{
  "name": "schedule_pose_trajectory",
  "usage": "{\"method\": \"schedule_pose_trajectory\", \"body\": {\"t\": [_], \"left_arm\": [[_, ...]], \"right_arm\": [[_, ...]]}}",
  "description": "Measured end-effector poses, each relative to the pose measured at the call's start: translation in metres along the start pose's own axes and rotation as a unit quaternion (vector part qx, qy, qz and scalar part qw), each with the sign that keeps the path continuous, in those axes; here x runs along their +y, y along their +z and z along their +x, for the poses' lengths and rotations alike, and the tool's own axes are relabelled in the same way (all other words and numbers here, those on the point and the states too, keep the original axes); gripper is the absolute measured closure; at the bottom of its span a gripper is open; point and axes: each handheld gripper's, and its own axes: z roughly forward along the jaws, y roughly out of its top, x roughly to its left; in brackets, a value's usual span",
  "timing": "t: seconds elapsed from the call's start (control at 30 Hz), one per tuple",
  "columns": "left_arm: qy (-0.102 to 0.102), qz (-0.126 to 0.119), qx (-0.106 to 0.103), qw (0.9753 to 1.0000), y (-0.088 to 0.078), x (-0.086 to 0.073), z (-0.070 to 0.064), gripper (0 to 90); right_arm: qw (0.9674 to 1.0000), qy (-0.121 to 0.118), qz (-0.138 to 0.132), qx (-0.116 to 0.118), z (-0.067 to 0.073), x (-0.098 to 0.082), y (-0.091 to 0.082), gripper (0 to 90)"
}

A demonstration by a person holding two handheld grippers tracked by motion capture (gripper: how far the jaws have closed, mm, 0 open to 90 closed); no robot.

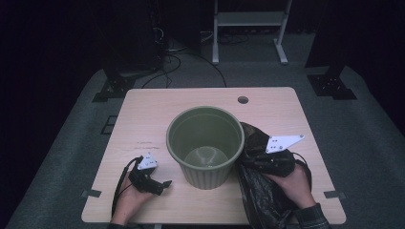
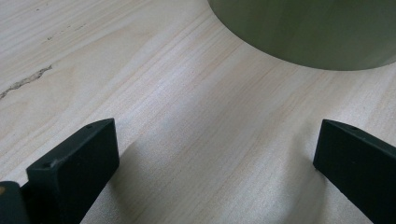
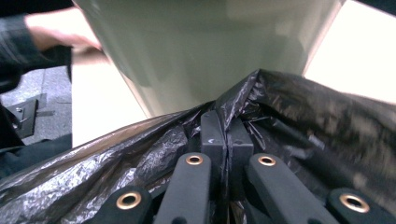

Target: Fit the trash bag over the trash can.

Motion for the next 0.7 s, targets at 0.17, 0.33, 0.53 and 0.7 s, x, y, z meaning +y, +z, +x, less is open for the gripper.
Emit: {"method": "schedule_pose_trajectory", "body": {"t": [0.17, 0.33, 0.53, 0.7], "left_arm": [[0.0, 0.0, 0.0, 1.0, 0.0, 0.0, 0.0, 0.0], [0.0, 0.0, 0.0, 1.0, 0.0, 0.0, 0.0, 0.0], [0.0, -0.001, 0.0, 1.0, 0.0, 0.0, 0.0, 0.0], [0.0, -0.001, 0.0, 1.0, 0.0, 0.0, 0.0, 0.0]], "right_arm": [[0.9994, -0.025, -0.019, 0.013, 0.006, 0.015, -0.015, 89.2], [0.9979, -0.043, -0.033, 0.035, 0.009, 0.024, -0.028, 89.3], [0.9953, -0.067, -0.048, 0.05, 0.016, 0.036, -0.041, 89.2], [0.9927, -0.089, -0.059, 0.056, 0.021, 0.054, -0.047, 89.0]]}}
